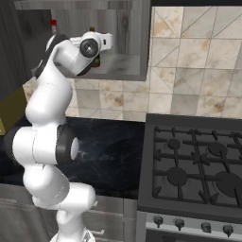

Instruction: Sort all alcoholic drinks to one cabinet, and non-alcoholic drinks to the other.

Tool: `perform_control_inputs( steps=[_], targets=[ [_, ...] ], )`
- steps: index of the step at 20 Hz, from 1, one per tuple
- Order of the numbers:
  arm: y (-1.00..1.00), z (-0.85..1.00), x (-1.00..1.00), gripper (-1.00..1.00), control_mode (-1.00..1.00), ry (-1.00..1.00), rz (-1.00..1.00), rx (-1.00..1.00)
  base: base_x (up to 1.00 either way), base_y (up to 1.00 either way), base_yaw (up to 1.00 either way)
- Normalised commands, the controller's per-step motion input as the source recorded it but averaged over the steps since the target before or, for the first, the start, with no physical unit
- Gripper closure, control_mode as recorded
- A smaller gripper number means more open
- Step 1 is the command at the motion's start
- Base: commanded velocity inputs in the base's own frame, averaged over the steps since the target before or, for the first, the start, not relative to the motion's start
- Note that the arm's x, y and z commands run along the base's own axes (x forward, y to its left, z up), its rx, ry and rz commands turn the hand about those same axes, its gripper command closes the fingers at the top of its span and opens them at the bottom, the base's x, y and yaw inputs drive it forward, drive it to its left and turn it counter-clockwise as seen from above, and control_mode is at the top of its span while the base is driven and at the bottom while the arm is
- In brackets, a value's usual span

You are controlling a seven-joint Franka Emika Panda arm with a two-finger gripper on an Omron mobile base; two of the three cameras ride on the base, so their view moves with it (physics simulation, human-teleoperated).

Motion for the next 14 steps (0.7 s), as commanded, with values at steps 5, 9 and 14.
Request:
perform_control_inputs(
  steps=[5, 9, 14],
  targets=[
    [-0.14, 0.02, -0.76, -1.00, -1.00, -0.01, 0.00, 0.00, 0.00, 0.00, 0.00],
    [-0.13, 0.06, -0.80, -1.00, -1.00, 0.00, 0.00, 0.00, 0.00, 0.00, 0.00],
    [-0.06, 0.22, -0.98, -1.00, -1.00, 0.00, 0.00, 0.00, 0.00, 0.00, 0.00]
  ],
)
